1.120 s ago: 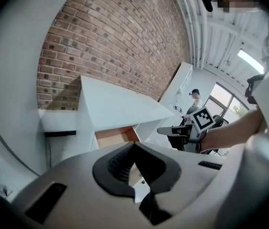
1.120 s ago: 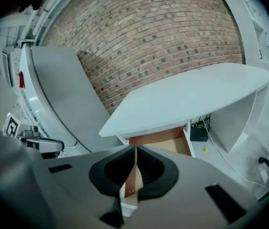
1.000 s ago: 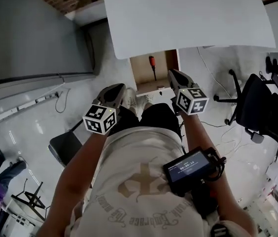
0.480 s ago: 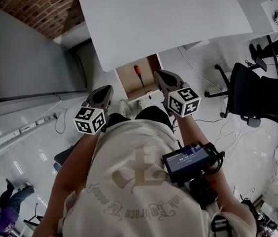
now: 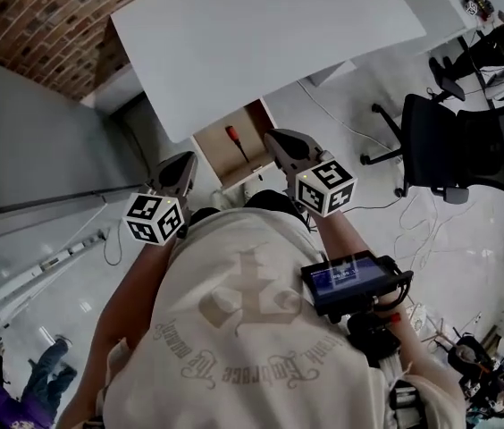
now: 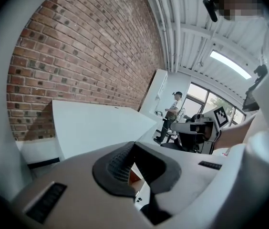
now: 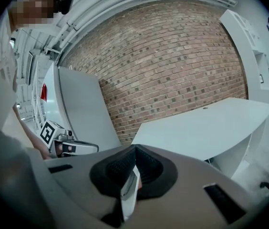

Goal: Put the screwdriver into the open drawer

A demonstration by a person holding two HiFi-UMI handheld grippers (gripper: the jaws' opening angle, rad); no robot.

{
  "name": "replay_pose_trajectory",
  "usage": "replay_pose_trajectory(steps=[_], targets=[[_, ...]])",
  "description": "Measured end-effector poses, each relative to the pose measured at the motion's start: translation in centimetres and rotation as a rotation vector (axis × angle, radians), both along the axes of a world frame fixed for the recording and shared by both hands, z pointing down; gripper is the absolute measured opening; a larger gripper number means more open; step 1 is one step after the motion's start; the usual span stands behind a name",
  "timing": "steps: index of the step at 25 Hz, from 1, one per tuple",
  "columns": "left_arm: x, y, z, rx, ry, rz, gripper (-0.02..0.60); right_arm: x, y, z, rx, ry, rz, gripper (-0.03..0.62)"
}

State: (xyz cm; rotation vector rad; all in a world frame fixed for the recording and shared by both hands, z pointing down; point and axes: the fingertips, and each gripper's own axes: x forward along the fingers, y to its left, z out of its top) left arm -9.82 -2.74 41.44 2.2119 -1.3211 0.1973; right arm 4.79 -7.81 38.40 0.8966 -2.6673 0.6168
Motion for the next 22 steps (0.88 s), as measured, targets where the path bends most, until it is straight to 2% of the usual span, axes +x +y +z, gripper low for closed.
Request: replay_pose_trajectory(steps=[14,22], targets=[[1.3,-1.8,-2.3,0.045,-0.021,0.089,0.020,0.8,0.2,-1.7,0.040,-0.015,0.045,0.021],[1.4,-1.0,-2.1,0.031,-0.019,0.079,0.020,1.2,0.9,-1.9,0.046,-0.027,0.053,0.021]])
